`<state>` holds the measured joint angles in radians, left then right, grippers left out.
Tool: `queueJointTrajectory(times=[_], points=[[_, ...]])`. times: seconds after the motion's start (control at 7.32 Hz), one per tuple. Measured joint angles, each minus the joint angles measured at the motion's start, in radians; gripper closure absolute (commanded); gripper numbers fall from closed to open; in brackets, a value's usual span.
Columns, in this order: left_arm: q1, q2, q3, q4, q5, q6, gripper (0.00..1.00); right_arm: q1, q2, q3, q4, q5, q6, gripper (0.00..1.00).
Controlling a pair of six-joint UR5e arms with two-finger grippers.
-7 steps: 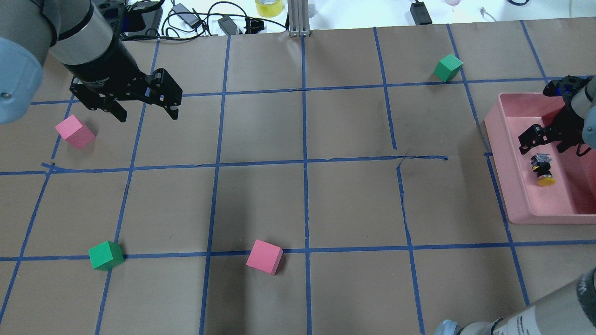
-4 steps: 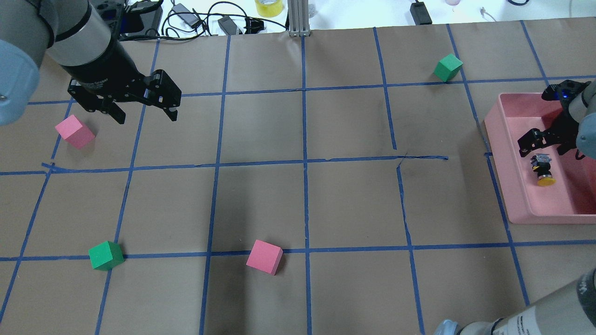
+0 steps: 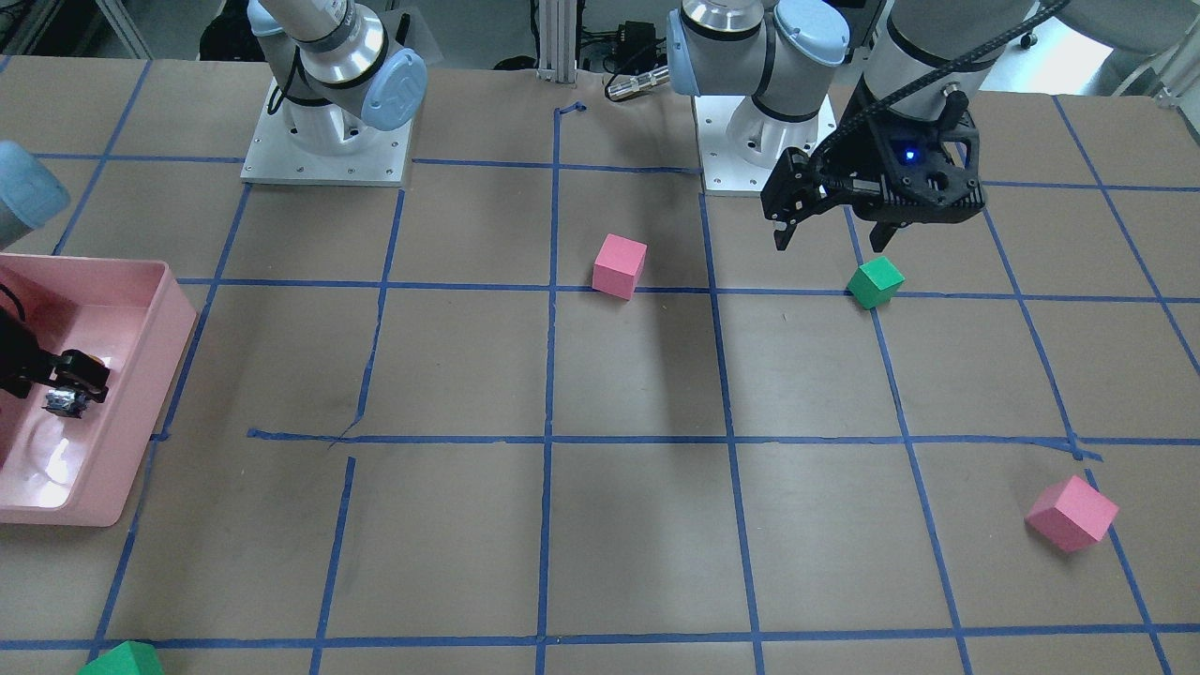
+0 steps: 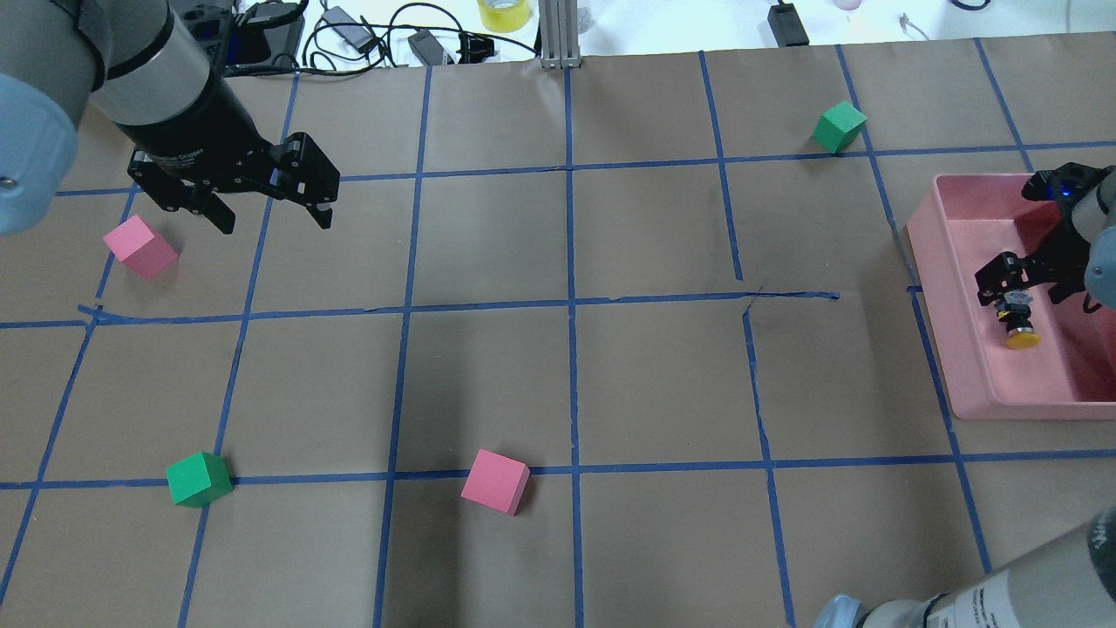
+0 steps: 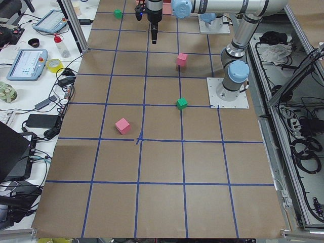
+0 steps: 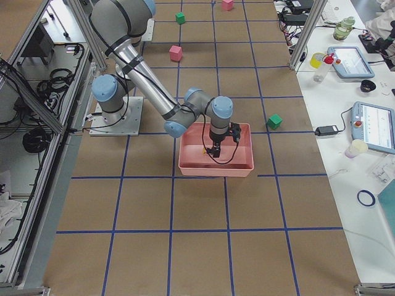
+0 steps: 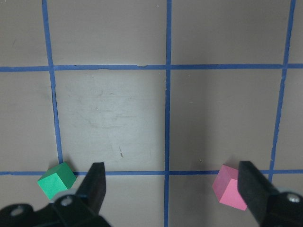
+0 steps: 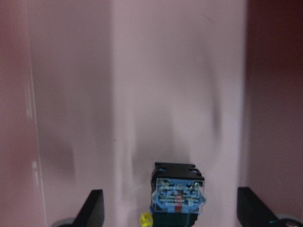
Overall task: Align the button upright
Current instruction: 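Close the right gripper on the button and lift it from the bin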
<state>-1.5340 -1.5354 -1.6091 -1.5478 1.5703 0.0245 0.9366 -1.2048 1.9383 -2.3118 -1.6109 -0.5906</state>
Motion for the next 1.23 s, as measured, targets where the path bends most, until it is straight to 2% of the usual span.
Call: queueJointTrajectory(times=[0.14, 0.27, 0.41, 0.55, 0.68, 0.82, 1.23], points=[[0.0, -0.001, 0.0, 0.0, 0.0, 0.0, 0.0, 0.0, 0.0, 0.005, 0.0, 0.001, 0.0, 0.18], [0.0, -0.002, -0.001, 0.0, -0.001, 0.0, 0.0, -0.001, -0.001, 0.007, 0.0, -0.001, 0.0, 0.5], [0.0, -0.003, -0.001, 0.0, 0.0, 0.001, 0.0, -0.001, -0.002, 0.007, 0.001, -0.007, -0.002, 0.66], [0.001, -0.004, -0.001, 0.0, 0.001, 0.001, 0.0, -0.001, -0.002, 0.006, 0.004, -0.013, -0.008, 0.73], [0.001, -0.006, -0.001, -0.001, 0.001, 0.002, 0.0, -0.001, -0.002, 0.004, 0.008, -0.016, -0.013, 0.92], [0.001, -0.008, -0.002, -0.001, 0.002, 0.005, 0.0, -0.001, -0.002, 0.003, 0.014, -0.017, -0.017, 1.0], [0.001, -0.01, -0.007, -0.006, -0.002, 0.0, 0.0, -0.001, -0.006, -0.009, 0.067, -0.025, -0.025, 1.0]])
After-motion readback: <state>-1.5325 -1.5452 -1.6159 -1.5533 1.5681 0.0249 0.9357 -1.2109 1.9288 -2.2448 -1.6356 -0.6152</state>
